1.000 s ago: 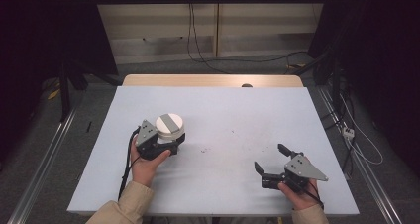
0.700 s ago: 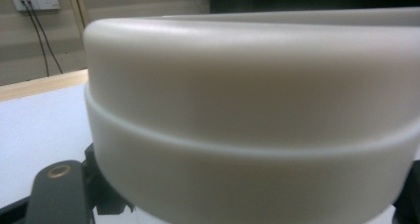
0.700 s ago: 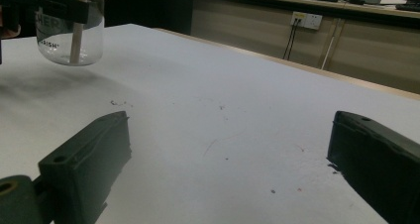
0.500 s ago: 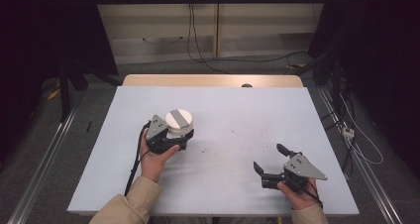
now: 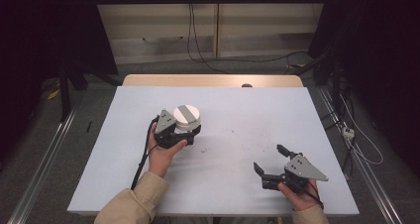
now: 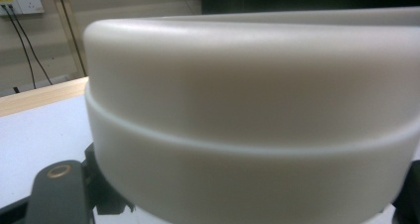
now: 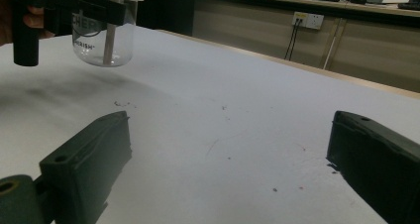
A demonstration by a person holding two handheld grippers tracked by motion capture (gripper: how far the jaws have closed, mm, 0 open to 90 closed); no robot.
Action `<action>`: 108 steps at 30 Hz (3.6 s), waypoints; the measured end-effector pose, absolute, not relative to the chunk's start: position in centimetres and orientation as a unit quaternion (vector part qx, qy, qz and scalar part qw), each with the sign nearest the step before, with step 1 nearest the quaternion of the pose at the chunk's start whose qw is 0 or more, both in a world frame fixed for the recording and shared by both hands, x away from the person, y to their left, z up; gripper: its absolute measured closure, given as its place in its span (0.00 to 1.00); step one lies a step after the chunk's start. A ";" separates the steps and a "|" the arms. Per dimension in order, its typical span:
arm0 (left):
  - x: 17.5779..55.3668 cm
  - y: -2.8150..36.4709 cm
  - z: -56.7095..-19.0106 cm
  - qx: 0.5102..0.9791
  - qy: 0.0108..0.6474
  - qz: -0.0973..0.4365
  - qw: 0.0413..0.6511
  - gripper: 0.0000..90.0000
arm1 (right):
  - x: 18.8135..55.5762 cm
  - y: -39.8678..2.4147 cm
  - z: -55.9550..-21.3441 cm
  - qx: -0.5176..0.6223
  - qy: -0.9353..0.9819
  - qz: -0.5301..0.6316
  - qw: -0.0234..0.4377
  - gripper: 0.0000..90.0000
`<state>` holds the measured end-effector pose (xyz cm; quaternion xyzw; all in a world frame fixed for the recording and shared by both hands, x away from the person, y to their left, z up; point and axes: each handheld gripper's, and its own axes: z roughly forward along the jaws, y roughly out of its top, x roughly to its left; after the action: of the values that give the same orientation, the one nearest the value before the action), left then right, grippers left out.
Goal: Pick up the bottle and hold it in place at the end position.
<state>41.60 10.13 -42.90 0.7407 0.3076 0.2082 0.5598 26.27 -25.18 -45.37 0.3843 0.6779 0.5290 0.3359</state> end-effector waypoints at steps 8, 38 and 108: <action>42.1 9.0 -42.9 0.744 0.302 0.208 0.558 0.20 | 26.2 -25.2 -45.4 0.391 0.676 0.529 0.331 0.03; 43.9 6.4 -43.7 0.741 0.305 0.196 0.565 0.20 | 25.9 -25.3 -45.5 0.397 0.673 0.531 0.327 0.03; 45.6 2.3 -46.0 0.755 0.280 0.198 0.559 0.20 | 25.1 -26.0 -45.7 0.418 0.663 0.526 0.330 0.03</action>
<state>45.56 2.30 -45.96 0.7545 0.2804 0.1976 0.5595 25.12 -26.02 -45.69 0.4185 0.6627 0.5258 0.3305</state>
